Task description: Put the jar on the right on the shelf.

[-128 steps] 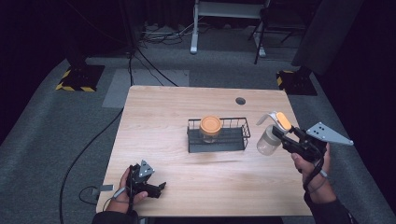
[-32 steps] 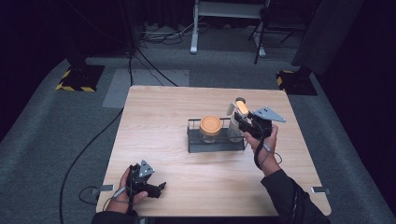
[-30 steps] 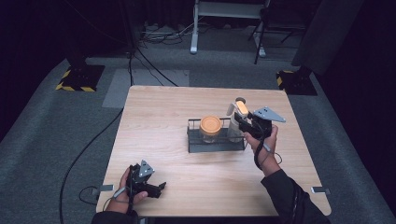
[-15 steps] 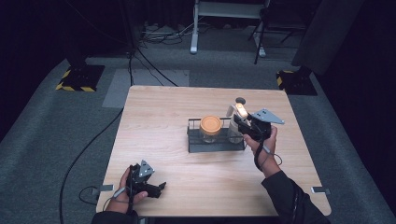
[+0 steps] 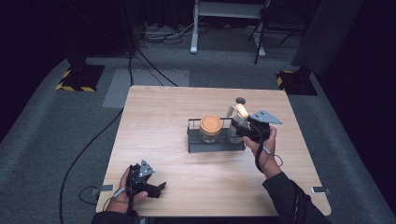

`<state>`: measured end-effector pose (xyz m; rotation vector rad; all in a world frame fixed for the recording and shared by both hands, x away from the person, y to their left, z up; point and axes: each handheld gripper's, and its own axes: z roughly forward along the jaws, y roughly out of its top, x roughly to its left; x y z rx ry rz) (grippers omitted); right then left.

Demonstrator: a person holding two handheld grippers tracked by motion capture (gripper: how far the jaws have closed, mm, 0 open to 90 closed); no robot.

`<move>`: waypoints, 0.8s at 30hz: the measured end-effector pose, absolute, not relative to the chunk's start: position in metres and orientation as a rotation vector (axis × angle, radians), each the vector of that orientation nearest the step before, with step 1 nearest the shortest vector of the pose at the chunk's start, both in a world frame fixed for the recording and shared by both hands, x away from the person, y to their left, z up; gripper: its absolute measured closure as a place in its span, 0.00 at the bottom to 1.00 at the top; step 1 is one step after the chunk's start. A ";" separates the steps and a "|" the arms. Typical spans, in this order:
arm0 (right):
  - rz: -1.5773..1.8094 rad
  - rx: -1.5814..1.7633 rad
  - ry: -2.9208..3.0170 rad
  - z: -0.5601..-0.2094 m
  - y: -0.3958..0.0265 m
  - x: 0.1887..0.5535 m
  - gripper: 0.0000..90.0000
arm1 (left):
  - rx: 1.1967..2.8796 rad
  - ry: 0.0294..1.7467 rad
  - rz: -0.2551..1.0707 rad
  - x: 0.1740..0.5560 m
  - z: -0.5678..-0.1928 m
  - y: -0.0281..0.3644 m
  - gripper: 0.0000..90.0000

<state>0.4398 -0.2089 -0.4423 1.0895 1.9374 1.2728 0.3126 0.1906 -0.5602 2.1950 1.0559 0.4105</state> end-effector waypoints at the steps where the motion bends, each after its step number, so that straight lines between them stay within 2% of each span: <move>1: 1.253 1.088 1.941 -0.443 -0.208 0.440 0.37 | 2.194 1.056 0.411 0.313 -0.560 0.191 0.00; 5: 1.202 1.082 1.930 -0.444 -0.206 0.441 0.22 | 2.194 1.057 0.411 0.313 -0.560 0.191 0.00; 11: 1.180 1.088 1.931 -0.447 -0.207 0.443 0.11 | 2.196 1.056 0.411 0.313 -0.560 0.191 0.00; 24: 1.145 1.043 2.060 -0.456 -0.204 0.445 0.02 | 2.195 1.056 0.411 0.313 -0.560 0.191 0.00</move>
